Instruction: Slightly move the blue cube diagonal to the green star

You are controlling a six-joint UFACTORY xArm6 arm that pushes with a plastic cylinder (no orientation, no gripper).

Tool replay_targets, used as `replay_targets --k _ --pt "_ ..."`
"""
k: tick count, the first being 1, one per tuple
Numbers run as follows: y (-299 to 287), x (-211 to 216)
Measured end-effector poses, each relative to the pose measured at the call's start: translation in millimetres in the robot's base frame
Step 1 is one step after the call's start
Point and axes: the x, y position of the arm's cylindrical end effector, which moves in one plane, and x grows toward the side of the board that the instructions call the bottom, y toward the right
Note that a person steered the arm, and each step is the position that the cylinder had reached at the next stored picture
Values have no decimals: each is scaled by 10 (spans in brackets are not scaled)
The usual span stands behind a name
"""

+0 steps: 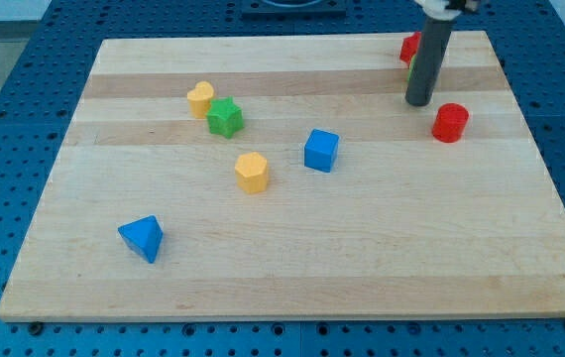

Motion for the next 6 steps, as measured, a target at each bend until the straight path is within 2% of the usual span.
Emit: replay_targets --k 2,4,6 --pt "-1080 291" --pt "-1855 717" --pt "-2930 727"
